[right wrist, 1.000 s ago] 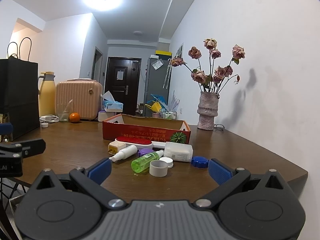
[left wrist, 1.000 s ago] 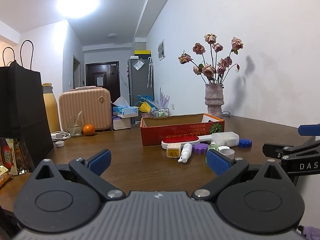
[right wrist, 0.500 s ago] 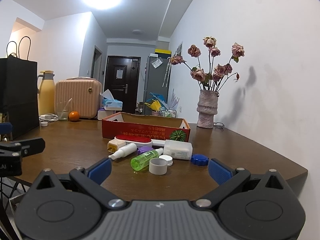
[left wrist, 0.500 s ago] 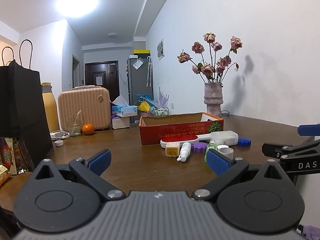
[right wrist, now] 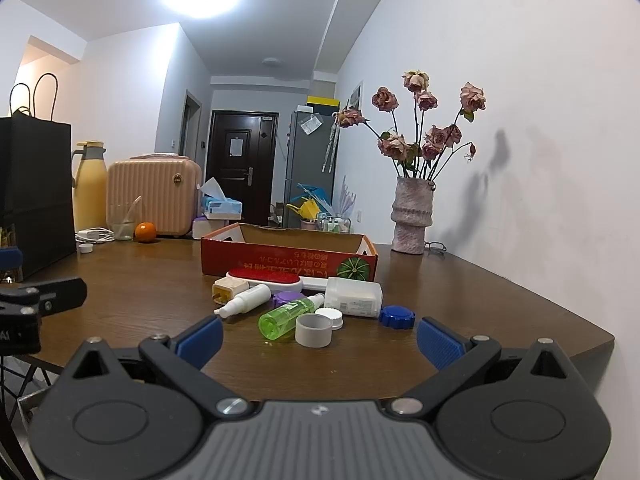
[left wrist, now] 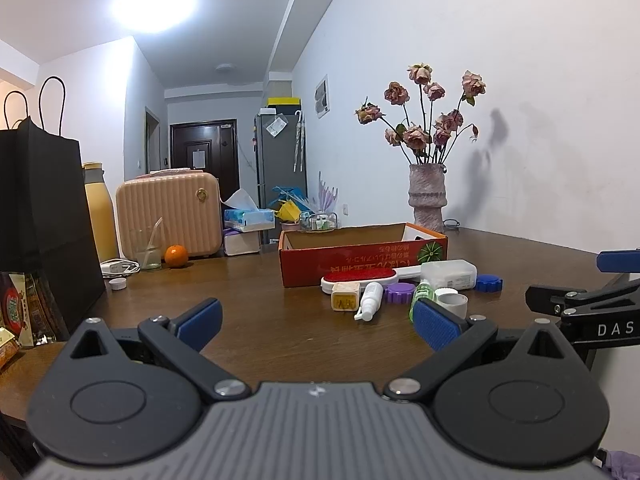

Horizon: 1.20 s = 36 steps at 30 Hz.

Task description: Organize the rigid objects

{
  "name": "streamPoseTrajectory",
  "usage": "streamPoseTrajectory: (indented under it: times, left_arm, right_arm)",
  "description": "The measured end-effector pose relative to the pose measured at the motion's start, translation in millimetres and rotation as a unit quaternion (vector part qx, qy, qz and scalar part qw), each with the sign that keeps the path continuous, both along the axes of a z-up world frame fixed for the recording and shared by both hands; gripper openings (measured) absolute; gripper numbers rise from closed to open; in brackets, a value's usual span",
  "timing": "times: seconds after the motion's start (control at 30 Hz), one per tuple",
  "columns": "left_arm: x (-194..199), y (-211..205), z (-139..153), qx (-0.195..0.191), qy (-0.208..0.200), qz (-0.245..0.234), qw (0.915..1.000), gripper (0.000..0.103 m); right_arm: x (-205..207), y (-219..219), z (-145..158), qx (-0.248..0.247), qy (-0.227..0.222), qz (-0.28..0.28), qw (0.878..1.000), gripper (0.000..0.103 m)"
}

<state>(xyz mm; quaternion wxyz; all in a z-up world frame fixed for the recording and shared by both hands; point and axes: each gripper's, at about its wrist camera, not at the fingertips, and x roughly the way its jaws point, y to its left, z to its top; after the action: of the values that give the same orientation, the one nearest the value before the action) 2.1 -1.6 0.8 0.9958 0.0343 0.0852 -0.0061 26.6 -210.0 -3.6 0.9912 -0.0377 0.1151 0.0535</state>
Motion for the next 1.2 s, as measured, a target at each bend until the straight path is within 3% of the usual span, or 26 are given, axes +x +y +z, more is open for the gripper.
streamPoseTrajectory:
  times: [0.2, 0.3, 0.43, 0.53, 0.67, 0.9, 1.03, 1.2]
  left_arm:
    - [15, 0, -5, 0.006, -0.009, 0.012, 0.9999, 0.103]
    - [45, -1, -13, 0.021, 0.013, 0.031, 0.9992, 0.103]
    - [72, 3, -27, 0.006, 0.007, 0.036, 0.9993, 0.103]
    - [91, 0, -32, 0.011, 0.035, 0.031, 0.9988, 0.103]
    - [115, -10, -36, 0.024, 0.069, -0.011, 0.9973, 0.103]
    - [162, -30, -39, 0.026, 0.122, -0.049, 0.991, 0.103]
    - [194, -31, -35, 0.027, 0.149, -0.035, 0.9878, 0.103]
    - [239, -23, -24, 0.008, 0.154, -0.006, 0.988, 0.103]
  right_arm:
    - [5, -1, -5, 0.001, -0.005, 0.001, 1.0, 0.103]
    - [19, -5, -12, 0.017, -0.013, -0.013, 1.0, 0.103]
    - [41, -12, -25, 0.023, -0.036, -0.012, 0.999, 0.103]
    - [66, -19, -35, 0.034, 0.001, 0.008, 0.999, 0.103]
    - [102, -23, -44, 0.037, 0.058, 0.02, 0.997, 0.103]
    - [154, -26, -52, 0.041, 0.099, 0.034, 0.994, 0.103]
    - [178, -28, -56, 0.057, 0.117, 0.061, 0.99, 0.094]
    - [202, -31, -58, 0.079, 0.135, 0.084, 0.984, 0.079]
